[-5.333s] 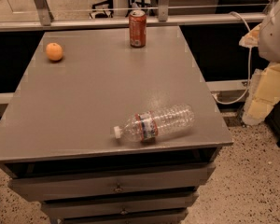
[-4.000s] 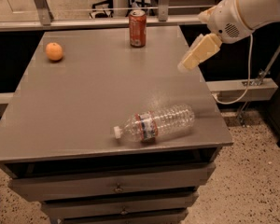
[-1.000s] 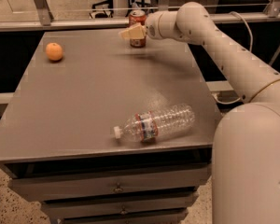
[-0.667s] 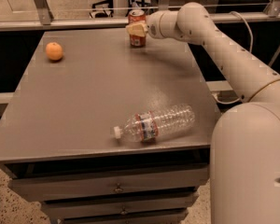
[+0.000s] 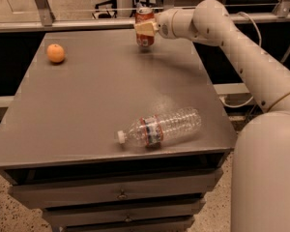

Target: Move coke can near water bottle

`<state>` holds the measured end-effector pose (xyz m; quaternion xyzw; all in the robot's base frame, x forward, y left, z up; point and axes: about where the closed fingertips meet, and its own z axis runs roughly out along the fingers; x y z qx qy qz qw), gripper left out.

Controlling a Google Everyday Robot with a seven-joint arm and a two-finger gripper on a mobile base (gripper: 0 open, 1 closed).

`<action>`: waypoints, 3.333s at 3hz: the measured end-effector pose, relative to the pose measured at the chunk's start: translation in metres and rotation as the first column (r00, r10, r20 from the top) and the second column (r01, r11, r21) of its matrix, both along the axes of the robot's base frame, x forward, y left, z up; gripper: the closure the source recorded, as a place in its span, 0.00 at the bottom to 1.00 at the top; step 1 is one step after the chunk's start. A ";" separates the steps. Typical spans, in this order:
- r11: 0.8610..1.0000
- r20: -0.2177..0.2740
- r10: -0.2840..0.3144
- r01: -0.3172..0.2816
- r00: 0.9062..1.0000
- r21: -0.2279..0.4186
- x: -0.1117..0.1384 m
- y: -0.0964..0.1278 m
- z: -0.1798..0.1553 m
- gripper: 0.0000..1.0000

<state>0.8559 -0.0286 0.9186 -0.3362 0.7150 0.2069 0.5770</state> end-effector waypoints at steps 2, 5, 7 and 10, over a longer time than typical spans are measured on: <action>0.973 -0.045 0.230 -0.230 0.972 0.004 -0.115 -0.021 0.017 1.00; 0.962 -0.092 0.271 -0.273 0.958 -0.009 -0.232 -0.097 0.008 1.00; 0.958 -0.168 0.285 -0.283 0.944 0.032 -0.264 -0.136 -0.019 0.82; 0.948 -0.228 0.314 -0.316 0.921 0.030 -0.298 -0.165 -0.022 0.13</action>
Offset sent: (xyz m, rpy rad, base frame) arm -0.1746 -0.0473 0.0215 -0.0167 0.0696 0.3178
